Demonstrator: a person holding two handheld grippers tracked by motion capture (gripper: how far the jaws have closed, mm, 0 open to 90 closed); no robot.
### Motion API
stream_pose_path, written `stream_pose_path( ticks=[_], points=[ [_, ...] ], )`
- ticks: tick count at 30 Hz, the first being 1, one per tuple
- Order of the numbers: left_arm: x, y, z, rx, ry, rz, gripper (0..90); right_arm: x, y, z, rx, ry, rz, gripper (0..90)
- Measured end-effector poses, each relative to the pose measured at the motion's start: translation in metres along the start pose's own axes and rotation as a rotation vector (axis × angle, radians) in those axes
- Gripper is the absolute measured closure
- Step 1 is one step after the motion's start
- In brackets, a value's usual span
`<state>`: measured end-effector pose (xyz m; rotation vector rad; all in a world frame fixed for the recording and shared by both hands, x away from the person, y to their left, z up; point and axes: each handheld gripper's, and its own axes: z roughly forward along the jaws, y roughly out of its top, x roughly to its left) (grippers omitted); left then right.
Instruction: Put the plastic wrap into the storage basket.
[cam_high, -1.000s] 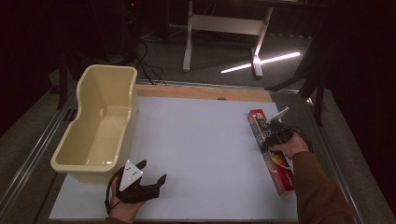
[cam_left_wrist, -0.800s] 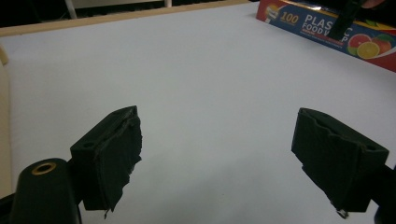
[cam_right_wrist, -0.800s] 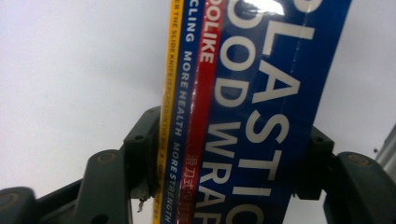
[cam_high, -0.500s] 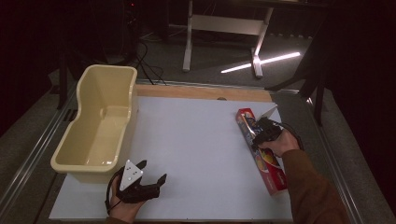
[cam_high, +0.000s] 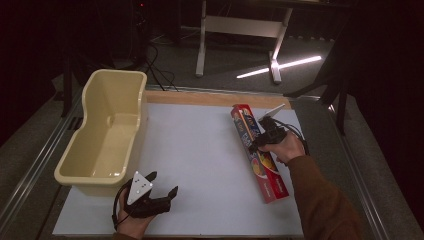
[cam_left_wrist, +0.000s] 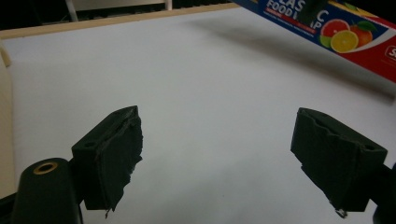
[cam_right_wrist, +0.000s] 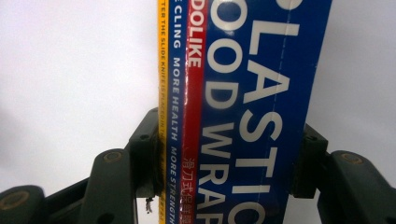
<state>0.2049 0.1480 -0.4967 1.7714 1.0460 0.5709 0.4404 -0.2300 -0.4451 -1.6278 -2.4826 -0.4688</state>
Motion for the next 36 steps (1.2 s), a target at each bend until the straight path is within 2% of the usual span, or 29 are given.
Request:
stream_pose_path(
  ticks=[2, 3, 5, 7, 9, 12, 14, 15, 17, 19, 23, 25, 27, 31, 34, 36],
  points=[
    [0.000, 0.000, 0.000, 0.001, -0.003, 0.002, 16.5, 0.006, 0.002, -0.002, -0.020, 0.036, -0.003, 42.6],
    [-0.001, 0.000, 0.000, 0.000, -0.004, 0.001, 16.5, 0.012, 0.004, -0.003, -0.030, 0.072, 0.000, 42.6],
    [-0.001, 0.000, 0.000, 0.001, -0.005, 0.001, 16.5, 0.014, 0.005, -0.003, -0.035, 0.081, -0.003, 42.6],
    [-0.001, 0.000, 0.000, 0.000, -0.005, 0.002, 16.5, 0.025, 0.008, -0.005, -0.050, 0.120, -0.009, 42.6],
    [-0.001, 0.000, 0.000, 0.000, -0.005, 0.002, 16.7, 0.028, 0.008, -0.005, -0.057, 0.131, -0.010, 42.6],
    [-0.001, 0.000, 0.000, -0.001, -0.006, 0.003, 16.7, 0.039, 0.011, -0.007, -0.072, 0.178, -0.022, 42.6],
    [-0.001, 0.000, 0.000, -0.001, -0.008, 0.004, 16.7, 0.045, 0.013, -0.007, -0.084, 0.194, -0.029, 42.6],
    [-0.002, 0.000, 0.000, -0.001, -0.008, 0.005, 16.7, 0.053, 0.014, -0.008, -0.094, 0.207, -0.041, 42.6],
    [-0.002, 0.000, 0.000, -0.001, -0.008, 0.007, 16.7, 0.056, 0.015, -0.008, -0.096, 0.208, -0.046, 42.6],
    [-0.002, 0.000, 0.000, -0.001, -0.010, 0.007, 16.7, 0.068, 0.019, -0.011, -0.118, 0.234, -0.059, 42.6],
    [-0.003, 0.000, 0.000, -0.003, -0.011, 0.010, 16.7, 0.078, 0.023, -0.013, -0.125, 0.258, -0.073, 42.6],
    [-0.003, 0.000, 0.000, -0.002, -0.011, 0.011, 16.7, 0.089, 0.028, -0.015, -0.142, 0.278, -0.077, 42.7],
    [-0.003, 0.000, 0.001, 0.000, -0.011, 0.015, 16.7, 0.092, 0.030, -0.015, -0.149, 0.286, -0.074, 42.6],
    [-0.005, 0.000, 0.001, 0.002, -0.006, 0.029, 16.7, 0.106, 0.041, -0.012, -0.173, 0.357, -0.055, 42.6],
    [-0.006, 0.000, 0.001, 0.003, -0.007, 0.032, 16.7, 0.111, 0.046, -0.011, -0.184, 0.377, -0.049, 42.6],
    [-0.006, 0.000, 0.000, 0.001, -0.007, 0.033, 16.7, 0.118, 0.050, -0.011, -0.201, 0.370, -0.061, 42.6]
  ],
)
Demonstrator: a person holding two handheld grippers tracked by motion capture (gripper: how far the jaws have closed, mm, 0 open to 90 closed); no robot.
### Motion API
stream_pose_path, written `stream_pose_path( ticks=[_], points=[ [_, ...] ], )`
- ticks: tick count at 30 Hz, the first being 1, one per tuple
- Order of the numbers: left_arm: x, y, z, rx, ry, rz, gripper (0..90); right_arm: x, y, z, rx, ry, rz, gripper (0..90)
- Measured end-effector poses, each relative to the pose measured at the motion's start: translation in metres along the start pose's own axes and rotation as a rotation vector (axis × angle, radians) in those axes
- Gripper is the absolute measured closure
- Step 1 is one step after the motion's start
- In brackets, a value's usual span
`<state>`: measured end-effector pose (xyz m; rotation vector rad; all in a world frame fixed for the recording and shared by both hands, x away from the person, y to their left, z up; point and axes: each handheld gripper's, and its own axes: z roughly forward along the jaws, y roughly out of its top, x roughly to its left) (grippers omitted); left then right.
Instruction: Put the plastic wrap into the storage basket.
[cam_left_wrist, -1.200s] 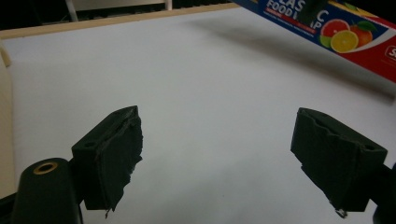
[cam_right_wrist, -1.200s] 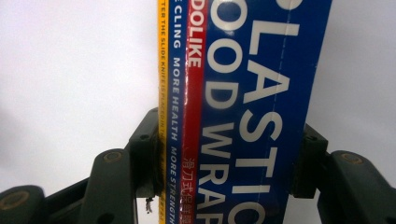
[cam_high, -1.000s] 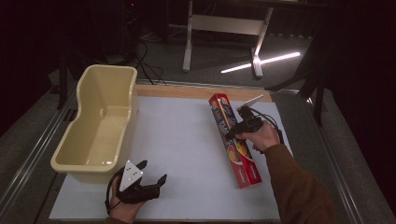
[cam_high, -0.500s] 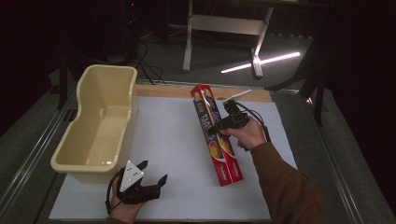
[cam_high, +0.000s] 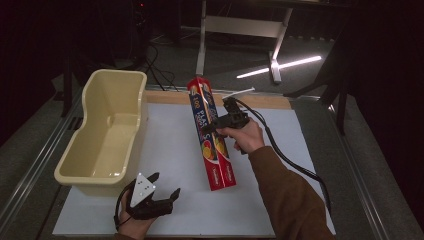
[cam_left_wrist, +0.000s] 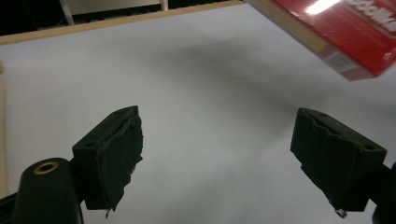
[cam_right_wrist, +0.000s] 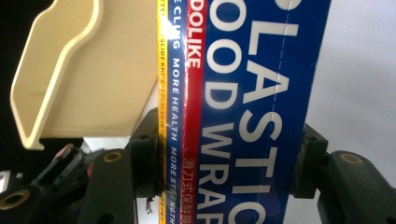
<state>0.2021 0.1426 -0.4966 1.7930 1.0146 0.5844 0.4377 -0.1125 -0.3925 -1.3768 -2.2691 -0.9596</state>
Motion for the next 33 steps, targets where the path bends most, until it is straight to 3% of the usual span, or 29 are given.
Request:
stream_pose_path(
  ticks=[7, 9, 12, 18, 21, 25, 27, 33],
  points=[
    [-0.002, 0.000, 0.000, -0.002, 0.007, 0.015, 16.7, 0.018, 0.017, 0.005, -0.043, 0.020, -0.021, 42.6],
    [-0.004, 0.000, 0.000, -0.001, 0.005, 0.021, 16.8, 0.029, 0.027, 0.006, -0.064, 0.010, -0.044, 42.6],
    [-0.006, 0.000, 0.001, 0.003, 0.004, 0.029, 16.8, 0.033, 0.033, 0.008, -0.072, 0.024, -0.039, 42.6],
    [-0.006, -0.001, 0.000, -0.001, 0.013, 0.027, 16.8, 0.040, 0.045, 0.016, -0.105, 0.085, 0.015, 42.6],
    [-0.008, -0.002, -0.002, 0.002, 0.022, 0.047, 16.8, 0.041, 0.048, 0.022, -0.121, 0.123, 0.059, 42.6],
    [-0.012, -0.002, -0.004, -0.001, 0.012, 0.054, 16.8, 0.045, 0.052, 0.029, -0.128, 0.143, 0.090, 42.6],
    [-0.014, -0.002, -0.004, -0.004, 0.008, 0.055, 16.8, 0.048, 0.054, 0.034, -0.134, 0.176, 0.115, 42.6],
    [-0.019, -0.002, -0.005, 0.002, 0.012, 0.071, 16.9, 0.050, 0.057, 0.042, -0.137, 0.183, 0.137, 42.6]
  ],
)
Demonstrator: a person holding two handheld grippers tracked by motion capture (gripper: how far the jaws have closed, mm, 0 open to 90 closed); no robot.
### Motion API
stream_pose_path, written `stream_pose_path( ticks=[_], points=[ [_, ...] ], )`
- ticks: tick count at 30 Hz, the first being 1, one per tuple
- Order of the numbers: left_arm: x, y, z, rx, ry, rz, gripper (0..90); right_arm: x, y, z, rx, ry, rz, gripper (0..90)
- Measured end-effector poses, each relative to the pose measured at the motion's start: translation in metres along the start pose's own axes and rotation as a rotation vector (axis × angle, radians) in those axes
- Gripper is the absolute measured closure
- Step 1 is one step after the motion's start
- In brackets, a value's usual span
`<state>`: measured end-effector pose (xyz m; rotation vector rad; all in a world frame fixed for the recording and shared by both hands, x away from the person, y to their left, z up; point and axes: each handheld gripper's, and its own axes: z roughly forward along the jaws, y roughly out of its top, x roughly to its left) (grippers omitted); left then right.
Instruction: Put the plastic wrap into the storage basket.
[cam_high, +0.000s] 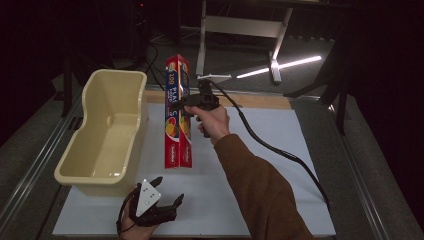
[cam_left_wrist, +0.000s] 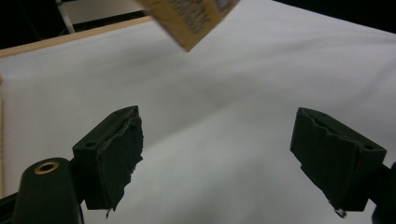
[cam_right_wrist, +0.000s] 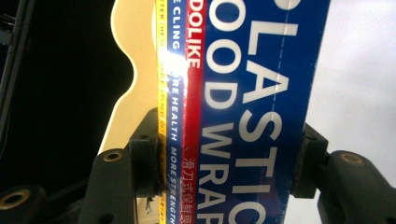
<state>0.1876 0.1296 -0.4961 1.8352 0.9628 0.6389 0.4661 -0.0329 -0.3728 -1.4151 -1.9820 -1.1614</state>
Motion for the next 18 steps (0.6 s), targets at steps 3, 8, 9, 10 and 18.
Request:
stream_pose_path(
  ticks=[3, 8, 9, 10, 18],
  points=[
    [-0.002, 0.000, 0.000, -0.002, -0.003, 0.006, 17.0, 0.004, 0.000, 0.008, 0.006, 0.008, 0.007, 42.6],
    [-0.005, -0.001, 0.000, 0.002, -0.009, 0.013, 17.0, 0.014, 0.001, 0.020, 0.016, 0.053, 0.023, 42.6],
    [-0.006, -0.001, 0.000, 0.002, -0.009, 0.013, 17.0, 0.014, 0.001, 0.020, 0.016, 0.053, 0.023, 42.6],
    [-0.007, -0.001, 0.000, 0.001, -0.012, 0.013, 17.0, 0.019, 0.002, 0.024, 0.015, 0.057, 0.018, 42.6],
    [-0.010, -0.002, -0.002, -0.001, -0.016, 0.021, 17.0, 0.036, -0.001, 0.041, 0.025, 0.125, 0.036, 42.6]
  ],
)
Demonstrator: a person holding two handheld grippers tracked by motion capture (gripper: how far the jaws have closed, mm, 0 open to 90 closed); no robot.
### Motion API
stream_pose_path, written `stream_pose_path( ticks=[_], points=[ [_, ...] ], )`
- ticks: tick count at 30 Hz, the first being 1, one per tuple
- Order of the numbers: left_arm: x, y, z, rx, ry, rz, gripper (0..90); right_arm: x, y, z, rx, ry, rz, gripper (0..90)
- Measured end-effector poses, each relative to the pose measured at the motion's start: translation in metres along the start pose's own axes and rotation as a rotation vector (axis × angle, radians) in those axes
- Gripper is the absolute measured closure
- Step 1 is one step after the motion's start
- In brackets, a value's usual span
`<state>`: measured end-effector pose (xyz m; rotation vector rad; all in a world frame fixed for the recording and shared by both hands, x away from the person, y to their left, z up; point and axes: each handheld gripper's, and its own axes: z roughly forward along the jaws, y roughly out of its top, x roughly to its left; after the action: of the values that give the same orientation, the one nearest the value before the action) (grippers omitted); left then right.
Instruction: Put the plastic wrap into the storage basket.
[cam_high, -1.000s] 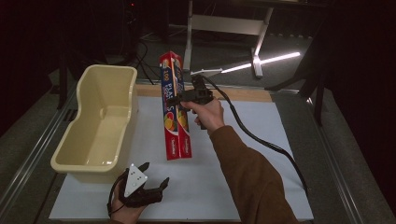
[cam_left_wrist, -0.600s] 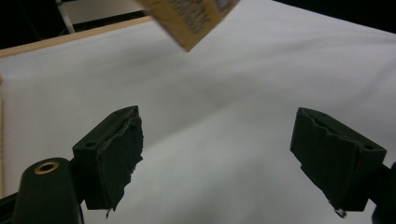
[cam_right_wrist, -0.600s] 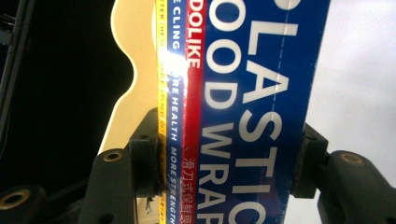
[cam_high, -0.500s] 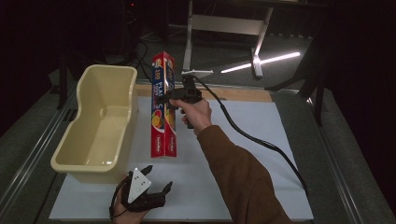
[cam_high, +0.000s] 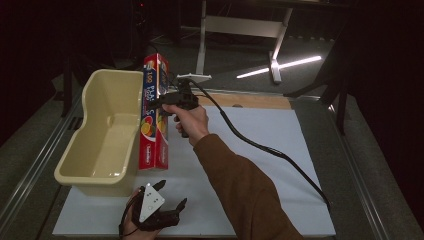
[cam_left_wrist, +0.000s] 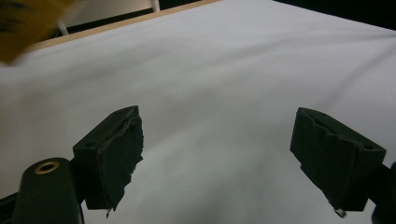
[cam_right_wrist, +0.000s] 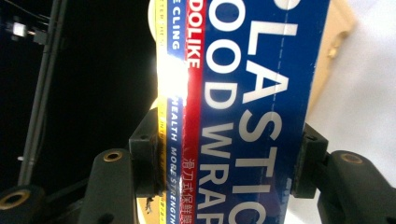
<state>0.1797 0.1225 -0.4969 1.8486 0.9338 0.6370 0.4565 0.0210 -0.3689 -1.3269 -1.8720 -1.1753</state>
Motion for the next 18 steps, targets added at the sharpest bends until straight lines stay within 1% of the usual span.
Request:
stream_pose_path(
  ticks=[1, 3, 6, 9, 10, 12, 16, 18],
  points=[
    [0.000, 0.000, 0.000, -0.001, 0.000, 0.000, 17.0, 0.000, 0.000, 0.000, 0.000, 0.000, 0.000, 42.6],
    [0.000, 0.000, -0.001, -0.003, 0.000, -0.002, 17.0, 0.002, 0.000, 0.005, 0.006, 0.027, 0.020, 42.6],
    [0.000, 0.000, -0.003, -0.007, 0.001, -0.003, 17.0, 0.008, -0.001, 0.012, 0.012, 0.039, 0.017, 42.6],
    [0.000, 0.000, -0.004, -0.011, 0.002, -0.007, 17.0, 0.012, -0.003, 0.016, 0.019, 0.074, 0.037, 42.5],
    [0.000, 0.000, -0.004, -0.012, 0.001, -0.008, 17.0, 0.012, -0.004, 0.017, 0.020, 0.077, 0.038, 42.5],
    [0.000, 0.000, -0.004, -0.013, 0.003, -0.010, 17.0, 0.013, -0.004, 0.019, 0.014, 0.087, 0.049, 42.5],
    [0.000, 0.000, -0.005, -0.019, 0.006, -0.012, 17.0, 0.020, -0.004, 0.023, 0.002, 0.085, 0.038, 42.5],
    [0.000, 0.000, -0.005, -0.018, 0.008, -0.011, 17.0, 0.022, -0.005, 0.026, -0.001, 0.115, 0.060, 42.5]
  ],
)
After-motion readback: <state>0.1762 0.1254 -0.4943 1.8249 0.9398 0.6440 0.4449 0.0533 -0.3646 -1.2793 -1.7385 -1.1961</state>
